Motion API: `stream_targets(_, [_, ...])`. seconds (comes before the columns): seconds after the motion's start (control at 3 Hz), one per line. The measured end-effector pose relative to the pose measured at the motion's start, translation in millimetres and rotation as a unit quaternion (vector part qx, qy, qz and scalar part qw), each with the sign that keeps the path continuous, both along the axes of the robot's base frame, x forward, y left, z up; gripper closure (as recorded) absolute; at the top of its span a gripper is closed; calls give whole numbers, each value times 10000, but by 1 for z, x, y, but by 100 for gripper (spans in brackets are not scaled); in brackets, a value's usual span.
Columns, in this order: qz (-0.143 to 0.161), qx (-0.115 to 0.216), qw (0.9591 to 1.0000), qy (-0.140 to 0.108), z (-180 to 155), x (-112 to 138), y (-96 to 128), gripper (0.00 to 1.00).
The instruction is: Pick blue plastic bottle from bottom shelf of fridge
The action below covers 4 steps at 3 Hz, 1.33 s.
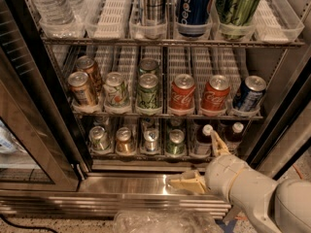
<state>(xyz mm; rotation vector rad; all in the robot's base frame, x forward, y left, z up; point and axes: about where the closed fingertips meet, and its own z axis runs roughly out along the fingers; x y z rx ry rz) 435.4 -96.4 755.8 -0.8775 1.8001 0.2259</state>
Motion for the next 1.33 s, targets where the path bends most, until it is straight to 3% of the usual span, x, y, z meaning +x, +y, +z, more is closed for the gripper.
stream_targets(0.33, [-768,368,9963,-152,-20,5,-28,0])
stream_targets(0.67, [-1358,337,9893,-425,-32,-6,-54,0])
stream_targets(1.0, [-1754,445,9816,-604,-23,-8,-74,0])
stream_targets(1.33, [-1780,498,9810,-591,-24,-7,-73,0])
